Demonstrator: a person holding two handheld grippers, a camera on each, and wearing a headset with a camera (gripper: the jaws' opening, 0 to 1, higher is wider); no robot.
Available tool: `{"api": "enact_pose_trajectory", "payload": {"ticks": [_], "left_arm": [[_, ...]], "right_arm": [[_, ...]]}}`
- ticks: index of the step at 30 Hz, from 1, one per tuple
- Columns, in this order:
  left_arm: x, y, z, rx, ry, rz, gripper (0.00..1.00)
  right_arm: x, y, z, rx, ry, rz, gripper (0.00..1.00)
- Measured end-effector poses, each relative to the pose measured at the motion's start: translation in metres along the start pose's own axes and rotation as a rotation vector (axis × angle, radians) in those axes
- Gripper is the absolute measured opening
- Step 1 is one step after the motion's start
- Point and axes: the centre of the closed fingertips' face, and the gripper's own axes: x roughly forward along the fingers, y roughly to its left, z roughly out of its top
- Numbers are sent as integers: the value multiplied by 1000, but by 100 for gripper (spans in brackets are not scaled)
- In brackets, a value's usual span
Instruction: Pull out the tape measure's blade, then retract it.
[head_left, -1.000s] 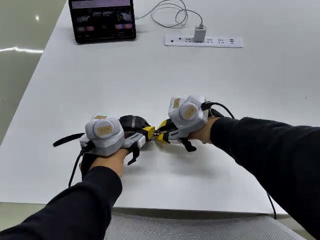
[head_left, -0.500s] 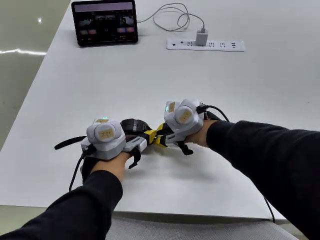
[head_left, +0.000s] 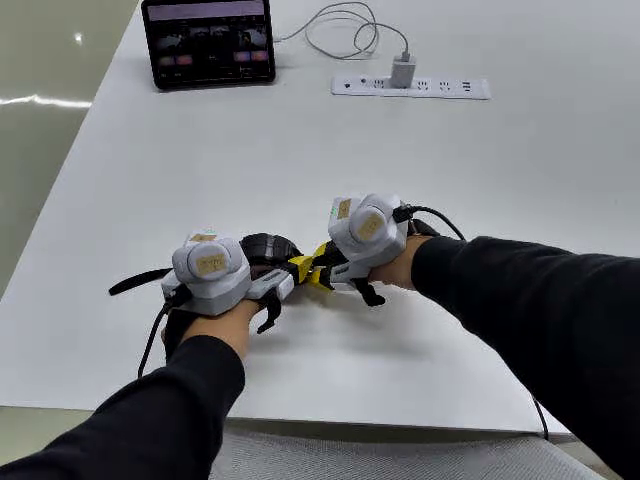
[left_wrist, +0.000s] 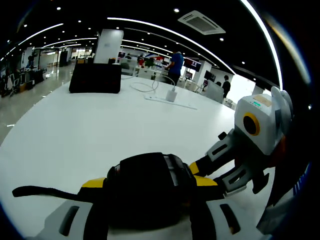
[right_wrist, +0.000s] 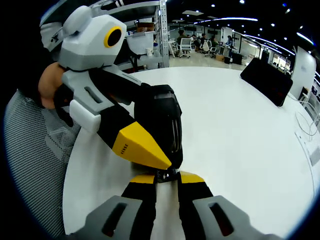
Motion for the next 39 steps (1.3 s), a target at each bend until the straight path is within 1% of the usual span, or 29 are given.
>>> {"api": "enact_pose_trajectory", "payload": {"ticks": [2,7,13,17,19,20,21,22,23,25,26,27,28,29,30,31,32,33,34,35,36,37,38,39], "left_arm": [[0,0,0,5,1,0,62],[0,-1,0,5,-5,-2,63],[1,0,0,-8,1,-8,64],[1,-1,0,1,12,-7,64],[-1,-1,1,19,17,-7,63],[-1,0,4,22,11,-5,64],[-2,2,7,3,2,-5,68],[-3,3,8,-18,4,-5,71],[-4,7,9,-32,10,1,75],[-5,12,12,-23,0,19,87],[-7,12,13,-25,-2,20,91],[-8,13,12,-32,2,14,93],[-10,12,11,-38,13,4,93],[-11,11,11,-27,12,-3,94],[-11,11,11,-8,9,-9,98],[-12,10,10,6,12,-14,99],[-13,8,9,10,19,-29,100],[-15,6,10,26,12,-48,100],[-16,0,12,26,-2,-91,100],[-16,-8,14,-3,-15,-143,100],[-20,-13,5,-37,44,-185,100],[-22,-14,1,-40,78,-198,100],[-23,-14,-1,-20,101,-213,100],[-25,-15,-2,-1,106,-227,100]], "right_arm": [[0,0,0,11,1,-2,12],[0,1,0,2,13,-3,12],[0,0,-1,3,0,-10,12],[0,0,-1,10,4,-25,12],[-1,0,-1,11,-7,-34,12],[-2,0,-1,22,-16,-37,12],[-3,-1,-1,38,-23,-39,12],[-4,-1,-1,49,-23,-40,12],[-5,-1,-4,68,-13,-46,13],[-8,-3,-10,123,21,-58,19],[-9,-3,-7,111,-2,-53,21],[-11,-2,-9,126,8,-57,23],[-13,-1,-11,130,10,-59,24],[-15,0,-12,129,11,-61,25],[-17,0,-13,127,10,-64,26],[-19,1,-15,126,12,-67,27],[-21,1,-16,127,12,-70,28],[-25,2,-17,133,8,-76,29],[-27,3,-18,149,-1,-83,30],[-30,3,-17,172,-22,-88,31],[-33,5,-18,185,-33,-92,32],[-36,5,-20,184,-34,-99,33],[-40,7,-24,187,-38,-106,34],[-43,8,-26,189,-37,-109,35]]}}
